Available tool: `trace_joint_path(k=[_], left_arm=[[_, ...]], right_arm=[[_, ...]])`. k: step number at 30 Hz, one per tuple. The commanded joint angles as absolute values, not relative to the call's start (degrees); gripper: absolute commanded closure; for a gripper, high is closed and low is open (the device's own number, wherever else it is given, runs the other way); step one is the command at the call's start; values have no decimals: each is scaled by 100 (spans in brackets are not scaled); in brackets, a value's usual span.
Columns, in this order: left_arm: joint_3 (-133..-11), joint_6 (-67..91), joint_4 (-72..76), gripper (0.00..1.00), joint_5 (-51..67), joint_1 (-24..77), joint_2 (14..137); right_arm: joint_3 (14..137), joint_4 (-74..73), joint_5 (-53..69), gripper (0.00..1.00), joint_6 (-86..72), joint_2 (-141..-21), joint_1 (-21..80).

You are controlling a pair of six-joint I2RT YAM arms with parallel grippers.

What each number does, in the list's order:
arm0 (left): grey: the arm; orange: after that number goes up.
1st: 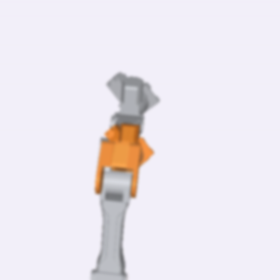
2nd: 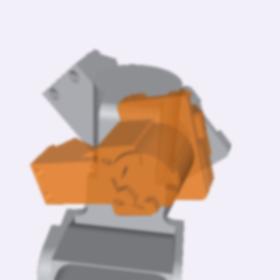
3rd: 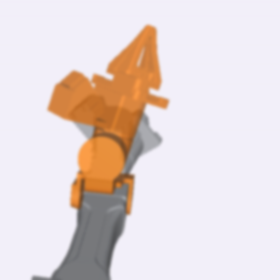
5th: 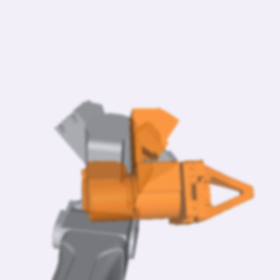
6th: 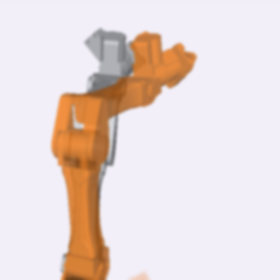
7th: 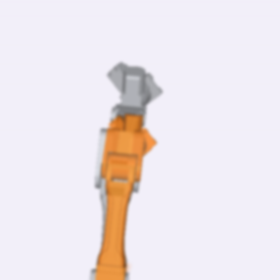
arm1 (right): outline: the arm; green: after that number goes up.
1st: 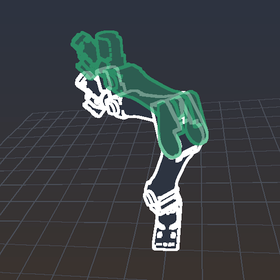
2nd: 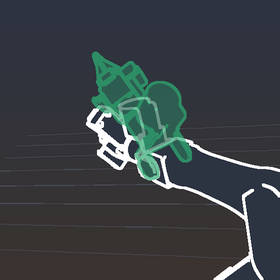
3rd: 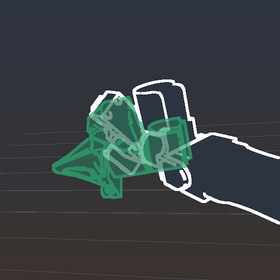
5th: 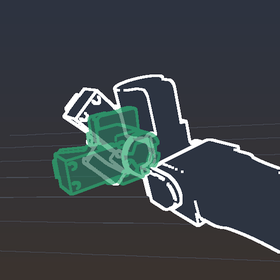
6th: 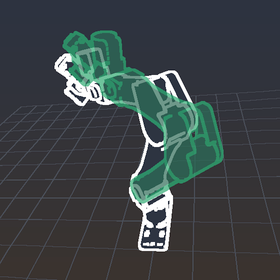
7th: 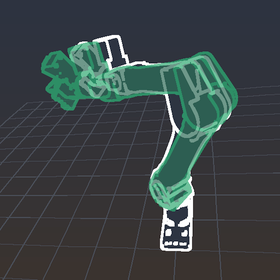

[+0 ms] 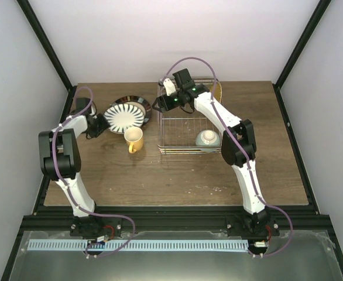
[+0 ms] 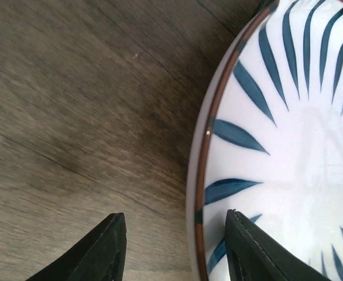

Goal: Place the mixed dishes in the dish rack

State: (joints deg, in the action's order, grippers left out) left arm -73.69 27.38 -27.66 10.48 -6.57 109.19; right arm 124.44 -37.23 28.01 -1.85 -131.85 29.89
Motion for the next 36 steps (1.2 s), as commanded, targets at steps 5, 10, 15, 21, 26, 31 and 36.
trace_joint_path(k=[5, 10, 15, 21, 26, 31, 36], left_arm=[[-6672, 3210, -1691, 52, 2361, -1186, 10772], [-6362, 3525, -1023, 53, 2797, -1200, 10801], [-6057, 3761, -306, 59, 3128, -1204, 10890], [-5926, 3892, 65, 81, 3174, -1208, 10966], [-5876, 3966, 254, 95, 3158, -1213, 10937], [-5826, 3891, 178, 99, 3216, -1245, 10723], [-5699, 3720, 228, 100, 3571, -1349, 10348]], right_arm=[[12417, -3779, 2701, 30, -37, -12867, 3028], [12435, -3770, 2666, 31, -59, -12861, 3029], [12428, -3779, 2647, 31, -75, -12867, 3028], [12424, -3798, 2612, 31, -68, -12869, 3029], [12441, -3784, 2610, 31, -68, -12867, 3028], [12445, -3795, 2640, 31, -49, -12876, 3029], [12445, -3795, 2945, 30, -28, -12930, 3024]])
